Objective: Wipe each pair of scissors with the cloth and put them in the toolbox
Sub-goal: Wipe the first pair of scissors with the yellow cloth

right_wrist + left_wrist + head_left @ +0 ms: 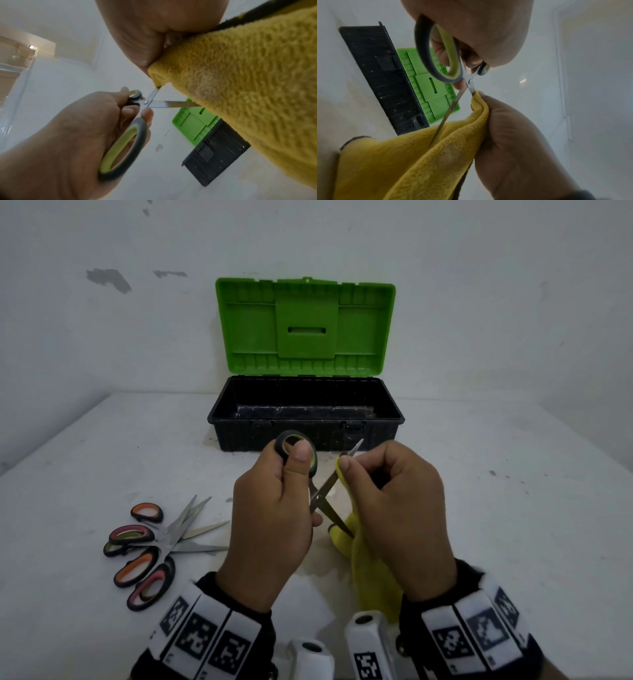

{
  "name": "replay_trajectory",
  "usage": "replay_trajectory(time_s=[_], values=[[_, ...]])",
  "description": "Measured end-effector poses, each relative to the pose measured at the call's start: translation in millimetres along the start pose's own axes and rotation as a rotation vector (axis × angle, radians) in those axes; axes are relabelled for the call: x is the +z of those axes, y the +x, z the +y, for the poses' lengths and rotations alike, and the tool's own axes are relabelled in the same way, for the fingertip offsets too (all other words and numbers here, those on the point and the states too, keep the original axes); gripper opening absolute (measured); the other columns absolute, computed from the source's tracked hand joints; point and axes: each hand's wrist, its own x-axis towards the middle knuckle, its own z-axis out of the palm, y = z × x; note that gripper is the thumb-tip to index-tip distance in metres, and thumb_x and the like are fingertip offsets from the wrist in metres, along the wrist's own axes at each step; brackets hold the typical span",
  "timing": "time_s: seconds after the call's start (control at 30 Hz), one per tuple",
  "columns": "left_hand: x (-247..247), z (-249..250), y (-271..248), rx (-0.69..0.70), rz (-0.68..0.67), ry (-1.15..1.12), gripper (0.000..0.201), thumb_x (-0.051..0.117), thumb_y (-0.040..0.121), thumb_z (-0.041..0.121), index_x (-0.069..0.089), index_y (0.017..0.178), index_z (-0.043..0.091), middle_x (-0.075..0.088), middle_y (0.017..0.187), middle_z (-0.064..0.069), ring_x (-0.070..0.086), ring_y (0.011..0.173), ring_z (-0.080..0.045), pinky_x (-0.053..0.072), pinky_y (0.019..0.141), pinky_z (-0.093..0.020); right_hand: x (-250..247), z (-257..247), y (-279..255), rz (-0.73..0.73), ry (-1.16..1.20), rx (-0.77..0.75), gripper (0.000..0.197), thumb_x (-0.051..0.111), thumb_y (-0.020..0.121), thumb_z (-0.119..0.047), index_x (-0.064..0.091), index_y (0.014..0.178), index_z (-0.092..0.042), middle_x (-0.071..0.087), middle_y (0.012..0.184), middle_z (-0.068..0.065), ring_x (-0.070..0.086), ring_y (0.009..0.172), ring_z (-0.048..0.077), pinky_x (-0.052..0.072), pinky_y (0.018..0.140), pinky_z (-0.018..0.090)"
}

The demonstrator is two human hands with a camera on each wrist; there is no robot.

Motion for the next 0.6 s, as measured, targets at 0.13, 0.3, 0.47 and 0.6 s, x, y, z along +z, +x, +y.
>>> replay_trajectory(time_s=[0.13, 0.3, 0.47, 0.6], values=[[-5, -2, 0, 0.019, -0.031, 0.023, 0.029, 0.040, 0.094, 0.045, 0.056, 0.082, 0.024, 0.050, 0.052, 0.002, 0.056, 0.043, -0.011, 0.054, 0.043, -0.027, -2, 0, -1, -0.017, 0.002, 0.010, 0.015, 0.074, 0.086, -0.021, 0.066, 0.074, -0.018, 0.063, 0.066, -0.012, 0.061, 0.069, 0.006, 0.042, 0.057, 0.005], [-9, -4, -1, 0.131, -0.071, 0.118, 0.026, 0.038, 0.099, 0.043, 0.054, 0.085, 0.029, 0.057, 0.058, 0.012, 0.058, 0.047, -0.008, 0.056, 0.045, -0.025, -9, 9, 18, 0.055, 0.002, 0.115, 0.018, 0.076, 0.085, -0.026, 0.067, 0.071, -0.018, 0.063, 0.061, -0.012, 0.059, 0.062, 0.000, 0.041, 0.052, 0.006], [-13, -6, -1, 0.291, -0.063, 0.254, 0.033, 0.035, 0.099, 0.054, 0.051, 0.083, 0.030, 0.057, 0.062, 0.000, 0.061, 0.050, -0.017, 0.050, 0.044, -0.034, -6, 3, 11, 0.009, -0.004, 0.092, 0.015, 0.075, 0.085, -0.023, 0.067, 0.073, -0.019, 0.064, 0.065, -0.013, 0.062, 0.067, 0.002, 0.044, 0.056, 0.006], [-15, -7, -2, 0.384, -0.077, 0.336, 0.036, 0.031, 0.099, 0.058, 0.049, 0.086, 0.030, 0.054, 0.060, 0.006, 0.060, 0.051, -0.013, 0.051, 0.043, -0.038, -5, 4, 12, -0.006, 0.003, 0.107, 0.016, 0.075, 0.085, -0.025, 0.068, 0.072, -0.020, 0.065, 0.064, -0.012, 0.062, 0.066, 0.002, 0.044, 0.054, 0.006]])
